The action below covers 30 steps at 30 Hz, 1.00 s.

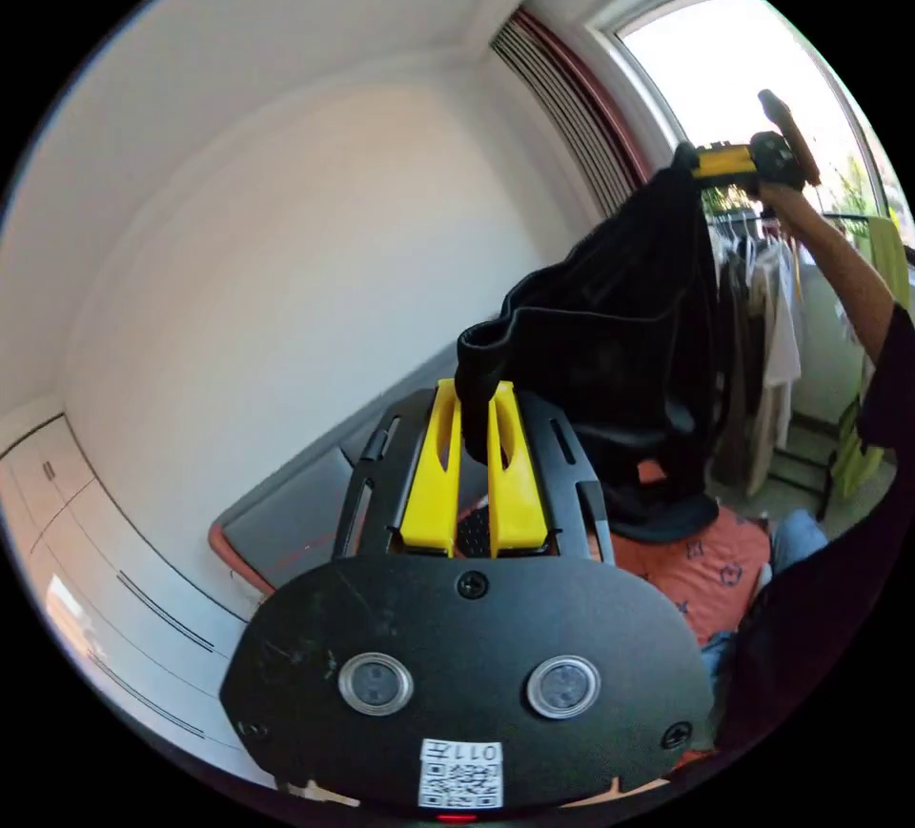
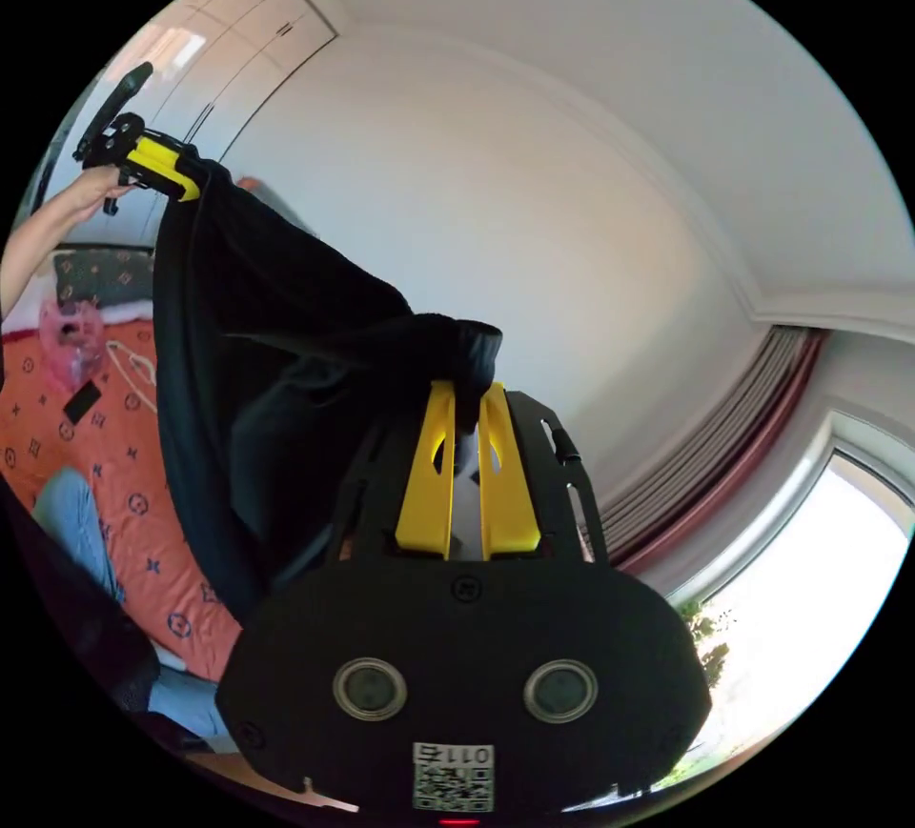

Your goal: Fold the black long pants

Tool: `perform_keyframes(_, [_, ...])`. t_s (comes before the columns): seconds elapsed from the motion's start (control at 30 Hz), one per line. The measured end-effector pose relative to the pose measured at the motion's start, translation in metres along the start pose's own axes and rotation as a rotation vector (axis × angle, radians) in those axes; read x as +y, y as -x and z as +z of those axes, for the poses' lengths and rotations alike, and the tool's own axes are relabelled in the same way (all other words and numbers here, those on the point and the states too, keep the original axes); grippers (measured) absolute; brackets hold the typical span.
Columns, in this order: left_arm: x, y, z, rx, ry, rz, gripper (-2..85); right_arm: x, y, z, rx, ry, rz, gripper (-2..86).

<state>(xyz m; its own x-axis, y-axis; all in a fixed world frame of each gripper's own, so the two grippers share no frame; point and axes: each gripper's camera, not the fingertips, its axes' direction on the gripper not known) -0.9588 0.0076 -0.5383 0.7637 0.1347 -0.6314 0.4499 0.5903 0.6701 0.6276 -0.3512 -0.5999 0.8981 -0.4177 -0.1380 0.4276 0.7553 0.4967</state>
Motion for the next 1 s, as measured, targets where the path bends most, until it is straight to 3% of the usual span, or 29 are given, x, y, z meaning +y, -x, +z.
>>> perform_keyframes(0.1, [-0.031, -0.017, -0.058, -0.132, -0.085, 0.011, 3.5, -0.006, -0.015, -0.045, 0.055, -0.076, 0.058, 1.6])
perform_keyframes(0.17, [-0.047, -0.026, -0.072, -0.125, -0.034, 0.041, 3.5, -0.006, -0.025, -0.054, 0.012, -0.056, 0.094, 1.6])
perform_keyframes(0.23, [-0.059, -0.037, -0.073, -0.025, 0.059, 0.048, 3.5, 0.002, -0.032, -0.05, -0.031, 0.025, 0.128, 1.7])
perform_keyframes(0.4, [-0.073, -0.094, -0.064, 0.106, 0.083, 0.184, 3.5, 0.033, -0.052, -0.042, 0.042, 0.103, 0.216, 2.0])
perform_keyframes(0.57, [-0.104, -0.141, -0.07, 0.309, -0.03, 0.27, 3.6, 0.034, -0.102, -0.068, 0.248, 0.101, 0.347, 2.5])
perform_keyframes(0.7, [-0.111, -0.144, -0.079, 0.486, -0.154, 0.264, 3.5, 0.0, -0.119, -0.091, 0.369, -0.018, 0.377, 2.9])
perform_keyframes(0.87, [-0.072, -0.101, -0.054, 0.608, -0.176, 0.146, 3.4, -0.06, -0.082, -0.042, 0.281, -0.061, 0.315, 3.2])
perform_keyframes(1.0, [0.002, -0.051, -0.008, 0.676, -0.107, -0.014, 3.3, -0.107, 0.0, 0.065, 0.04, -0.043, 0.237, 3.4])
